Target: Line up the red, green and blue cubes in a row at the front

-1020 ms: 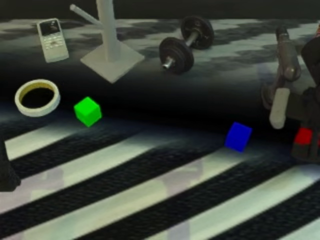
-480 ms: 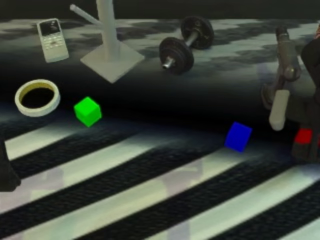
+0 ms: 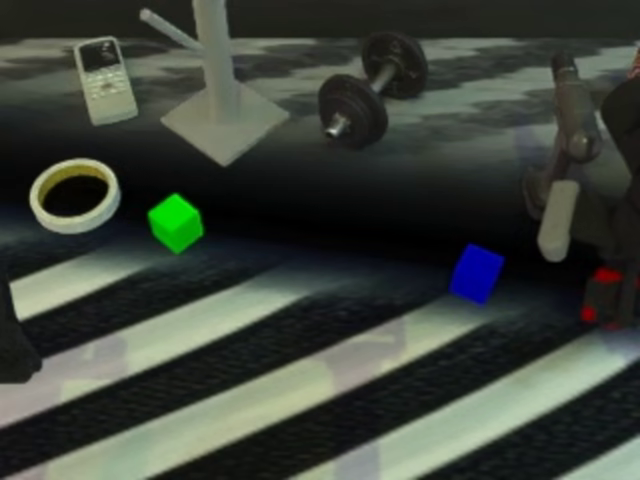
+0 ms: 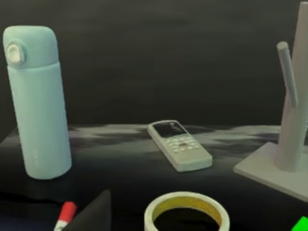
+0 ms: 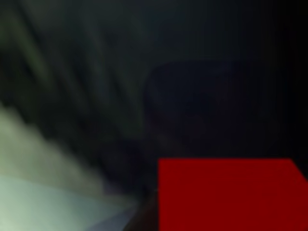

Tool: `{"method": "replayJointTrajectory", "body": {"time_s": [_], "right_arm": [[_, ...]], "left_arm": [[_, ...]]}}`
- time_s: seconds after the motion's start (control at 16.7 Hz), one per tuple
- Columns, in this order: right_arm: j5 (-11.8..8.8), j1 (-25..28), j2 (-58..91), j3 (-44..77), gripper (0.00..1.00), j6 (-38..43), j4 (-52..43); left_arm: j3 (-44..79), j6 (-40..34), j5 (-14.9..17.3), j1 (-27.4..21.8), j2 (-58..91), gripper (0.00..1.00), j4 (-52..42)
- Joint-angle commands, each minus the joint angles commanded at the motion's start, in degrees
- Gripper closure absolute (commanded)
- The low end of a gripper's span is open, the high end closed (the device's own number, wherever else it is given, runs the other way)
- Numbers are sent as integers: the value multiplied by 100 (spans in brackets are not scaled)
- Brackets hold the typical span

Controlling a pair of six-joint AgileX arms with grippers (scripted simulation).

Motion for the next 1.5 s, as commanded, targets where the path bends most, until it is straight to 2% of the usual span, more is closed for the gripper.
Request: {"method": "replayJointTrajectory", "body": {"time_s": [0.3,0.36,0.54,0.9,1.26,1.38,1.5], "right_arm": [[0,0,0,0,100,0,0],[-52,5,-266,34,100,144,-271],[-53,15,-351,203,100,128,-506],[-56,50,-806,851,100,122,-1658],[-56,39,-831,905,100,141,-1731],[-53,234,-715,1094,100,244,-1810],[-47,665,-489,1476,100,478,-1967]], "left_arm": [[0,0,0,0,0,0,0],[0,0,0,0,0,0,0],[0,0,0,0,0,0,0],[0,0,0,0,0,0,0],[0,0,0,0,0,0,0],[0,0,0,0,0,0,0],[0,0,0,0,0,0,0]]}}
